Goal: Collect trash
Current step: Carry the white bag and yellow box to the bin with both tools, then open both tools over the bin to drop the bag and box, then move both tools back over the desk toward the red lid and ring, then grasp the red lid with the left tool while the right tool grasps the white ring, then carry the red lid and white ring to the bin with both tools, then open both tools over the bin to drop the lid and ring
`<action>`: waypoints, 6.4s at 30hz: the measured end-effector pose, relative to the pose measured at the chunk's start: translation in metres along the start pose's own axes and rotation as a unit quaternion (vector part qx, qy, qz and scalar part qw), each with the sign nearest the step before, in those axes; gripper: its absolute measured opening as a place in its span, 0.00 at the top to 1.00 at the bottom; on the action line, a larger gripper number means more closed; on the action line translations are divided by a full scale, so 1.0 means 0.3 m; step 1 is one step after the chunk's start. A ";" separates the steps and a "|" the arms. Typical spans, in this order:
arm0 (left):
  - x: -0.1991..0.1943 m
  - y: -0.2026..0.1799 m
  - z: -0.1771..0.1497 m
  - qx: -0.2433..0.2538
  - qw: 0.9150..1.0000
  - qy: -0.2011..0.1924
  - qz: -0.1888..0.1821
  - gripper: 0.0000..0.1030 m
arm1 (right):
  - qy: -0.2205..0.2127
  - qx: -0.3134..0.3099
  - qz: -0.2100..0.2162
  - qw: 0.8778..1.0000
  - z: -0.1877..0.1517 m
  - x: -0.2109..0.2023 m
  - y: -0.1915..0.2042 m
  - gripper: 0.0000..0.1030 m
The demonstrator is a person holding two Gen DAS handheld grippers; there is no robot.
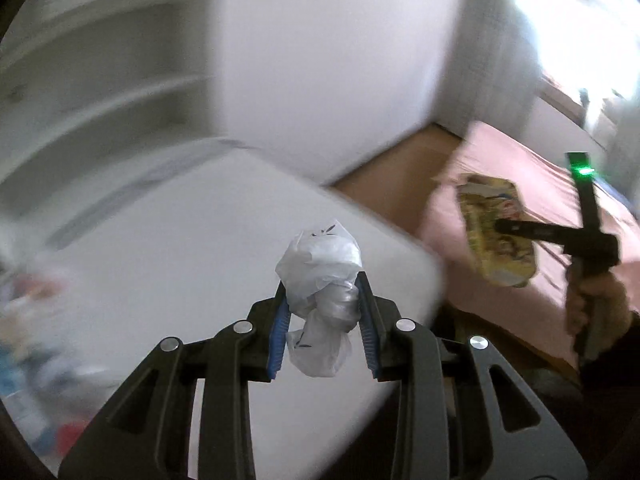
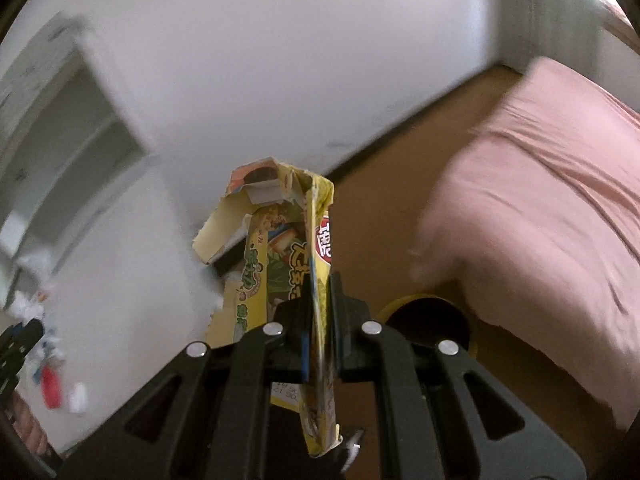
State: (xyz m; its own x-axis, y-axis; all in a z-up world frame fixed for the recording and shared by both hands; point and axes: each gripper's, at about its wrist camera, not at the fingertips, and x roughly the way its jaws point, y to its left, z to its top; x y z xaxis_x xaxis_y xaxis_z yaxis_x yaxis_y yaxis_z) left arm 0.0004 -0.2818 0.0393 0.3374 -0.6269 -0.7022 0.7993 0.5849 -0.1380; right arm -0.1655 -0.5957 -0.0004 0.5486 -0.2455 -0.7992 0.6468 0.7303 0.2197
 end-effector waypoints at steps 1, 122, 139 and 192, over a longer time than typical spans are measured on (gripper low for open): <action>0.043 -0.061 0.010 0.011 1.000 0.006 -0.017 0.70 | -0.003 0.015 -0.025 1.000 -0.018 0.011 -0.075 0.91; -0.366 0.654 -0.576 -0.263 0.929 0.040 0.255 0.52 | 0.050 -0.424 0.194 0.883 -0.594 -0.017 1.135 0.48; -0.445 0.496 -0.411 -0.219 0.950 -0.012 0.225 0.97 | 0.007 -0.352 0.153 0.923 -0.415 -0.053 0.917 0.48; 1.060 -0.678 -0.176 0.103 0.972 0.185 -0.097 0.97 | 0.118 0.130 -0.088 0.980 -0.209 0.445 -0.585 0.30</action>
State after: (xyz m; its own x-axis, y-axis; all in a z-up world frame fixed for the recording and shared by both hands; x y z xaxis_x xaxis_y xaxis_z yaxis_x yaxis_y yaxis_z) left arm -0.0810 -0.5728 -0.1928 -0.0019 -0.4646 -0.8855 0.9256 0.3343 -0.1774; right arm -0.2391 -0.7166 -0.1806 0.2974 -0.1761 -0.9384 0.8504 0.4956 0.1765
